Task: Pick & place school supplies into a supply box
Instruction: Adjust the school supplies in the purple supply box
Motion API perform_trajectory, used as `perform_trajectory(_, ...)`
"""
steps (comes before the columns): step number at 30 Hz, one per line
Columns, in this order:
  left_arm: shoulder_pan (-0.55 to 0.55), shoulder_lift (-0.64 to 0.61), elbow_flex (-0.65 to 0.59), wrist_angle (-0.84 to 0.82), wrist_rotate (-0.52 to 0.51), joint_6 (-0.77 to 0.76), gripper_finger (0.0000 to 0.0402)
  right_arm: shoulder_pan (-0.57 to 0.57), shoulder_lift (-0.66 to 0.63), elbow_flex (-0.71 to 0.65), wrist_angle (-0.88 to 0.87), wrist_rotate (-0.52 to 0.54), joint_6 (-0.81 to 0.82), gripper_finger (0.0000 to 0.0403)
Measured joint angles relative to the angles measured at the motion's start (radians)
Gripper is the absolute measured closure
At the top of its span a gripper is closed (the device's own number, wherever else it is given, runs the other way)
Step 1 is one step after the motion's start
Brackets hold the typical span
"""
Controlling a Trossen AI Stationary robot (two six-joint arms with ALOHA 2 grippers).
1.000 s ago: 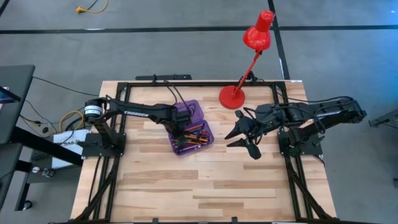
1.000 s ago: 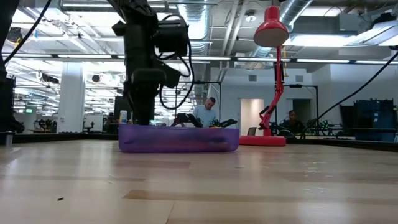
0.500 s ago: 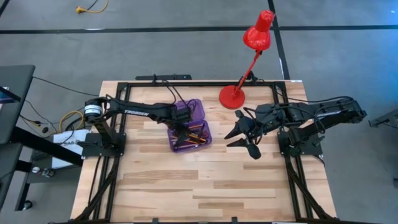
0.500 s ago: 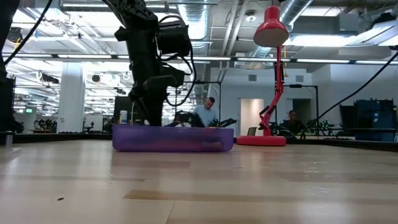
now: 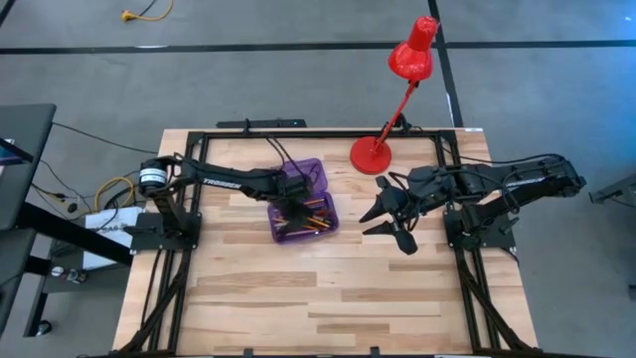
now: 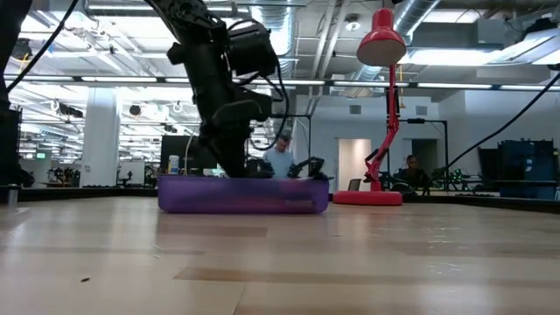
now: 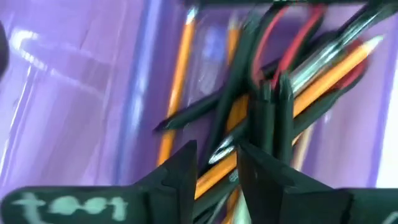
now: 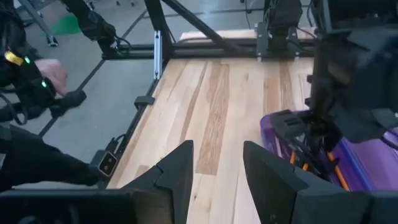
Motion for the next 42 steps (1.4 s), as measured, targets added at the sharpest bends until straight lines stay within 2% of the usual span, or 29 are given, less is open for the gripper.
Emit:
perform_trajectory(5,-0.002,-0.032,0.008,-0.011,0.012,0.008,0.0302,0.0,0.001,-0.001,-0.044,0.015,0.007,0.0269)
perform_trajectory(9,-0.001,-0.084,0.03,-0.05,0.0,0.018,0.0302,0.007,0.035,-0.002,-0.067,0.117,0.033,0.0269)
perform_trajectory(14,0.005,-0.174,0.036,-0.141,-0.12,0.03,0.0302,0.006,0.129,0.0,-0.039,0.157,0.043,0.0269)
perform_trajectory(19,0.032,-0.232,0.036,-0.363,-0.26,0.056,0.0302,-0.001,0.261,0.0,0.021,0.174,0.047,0.0269)
perform_trajectory(22,0.062,-0.234,0.035,-0.477,-0.298,0.07,0.0302,-0.023,0.345,0.0,-0.004,0.279,0.1,0.0269)
perform_trajectory(25,0.086,-0.247,0.023,-0.487,-0.269,0.103,0.0302,-0.066,0.408,0.0,-0.063,0.366,0.205,0.0269)
perform_trajectory(29,0.096,-0.306,-0.013,-0.406,-0.145,0.125,0.0302,-0.127,0.48,-0.002,-0.091,0.362,0.297,0.0269)
perform_trajectory(33,0.06,-0.38,-0.032,-0.337,-0.102,0.109,0.0302,-0.153,0.53,0.002,-0.016,0.269,0.325,0.0268)
perform_trajectory(38,-0.013,-0.496,-0.071,-0.324,-0.178,0.071,0.0302,-0.156,0.553,0.013,-0.002,0.236,0.336,0.027)
perform_trajectory(42,-0.049,-0.589,-0.148,-0.315,-0.266,0.023,0.0302,-0.166,0.522,0.013,-0.018,0.24,0.339,0.0269)
